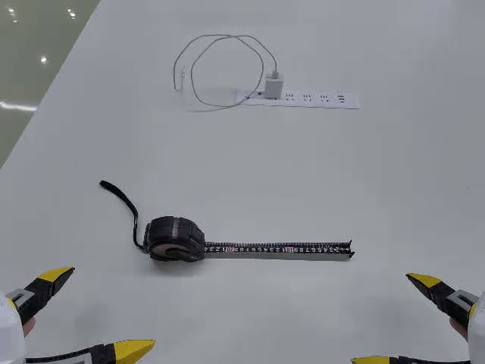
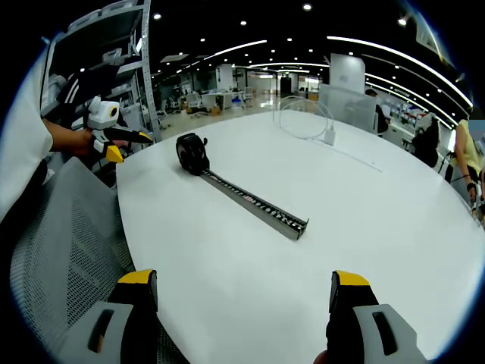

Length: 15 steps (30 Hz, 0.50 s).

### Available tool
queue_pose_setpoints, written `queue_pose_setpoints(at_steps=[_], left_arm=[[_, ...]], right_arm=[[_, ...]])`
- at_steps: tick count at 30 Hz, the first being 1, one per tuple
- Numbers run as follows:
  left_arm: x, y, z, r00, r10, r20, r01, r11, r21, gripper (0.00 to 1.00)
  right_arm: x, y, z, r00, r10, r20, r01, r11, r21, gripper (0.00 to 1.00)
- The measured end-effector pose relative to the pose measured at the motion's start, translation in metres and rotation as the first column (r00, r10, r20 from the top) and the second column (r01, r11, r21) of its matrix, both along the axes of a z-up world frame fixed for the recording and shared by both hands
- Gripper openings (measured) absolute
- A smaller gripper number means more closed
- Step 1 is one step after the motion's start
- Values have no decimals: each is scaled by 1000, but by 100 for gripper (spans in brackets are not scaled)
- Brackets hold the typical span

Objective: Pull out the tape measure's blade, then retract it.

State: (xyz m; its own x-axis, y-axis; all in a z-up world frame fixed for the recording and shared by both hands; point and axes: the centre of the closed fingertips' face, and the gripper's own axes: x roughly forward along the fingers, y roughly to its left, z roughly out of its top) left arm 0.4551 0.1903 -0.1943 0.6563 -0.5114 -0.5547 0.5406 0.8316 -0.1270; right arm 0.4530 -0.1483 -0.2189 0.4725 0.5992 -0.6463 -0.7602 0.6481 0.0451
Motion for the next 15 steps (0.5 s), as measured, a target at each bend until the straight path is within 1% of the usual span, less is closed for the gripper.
queue_pose_setpoints(at_steps=[4, 9, 13, 15], left_arm=[[4, -5, 1, 1000, 4, 3, -4, 1000, -6, 99], [11, -15, 0, 1000, -2, -3, 2, 1000, -12, 99], [21, -23, 0, 1000, 9, -2, -9, 1000, -23, 99], [25, -27, -1, 1000, 16, -7, -17, 999, -30, 99]], right_arm=[[2, 1, 1, 1000, 2, 2, -2, 1000, 2, 93], [7, 2, 2, 1000, 5, 7, -5, 1000, 4, 92], [9, 3, 3, 1000, 10, 11, -10, 1000, 2, 92], [11, 4, 3, 1000, 13, 12, -13, 1000, 2, 92]])
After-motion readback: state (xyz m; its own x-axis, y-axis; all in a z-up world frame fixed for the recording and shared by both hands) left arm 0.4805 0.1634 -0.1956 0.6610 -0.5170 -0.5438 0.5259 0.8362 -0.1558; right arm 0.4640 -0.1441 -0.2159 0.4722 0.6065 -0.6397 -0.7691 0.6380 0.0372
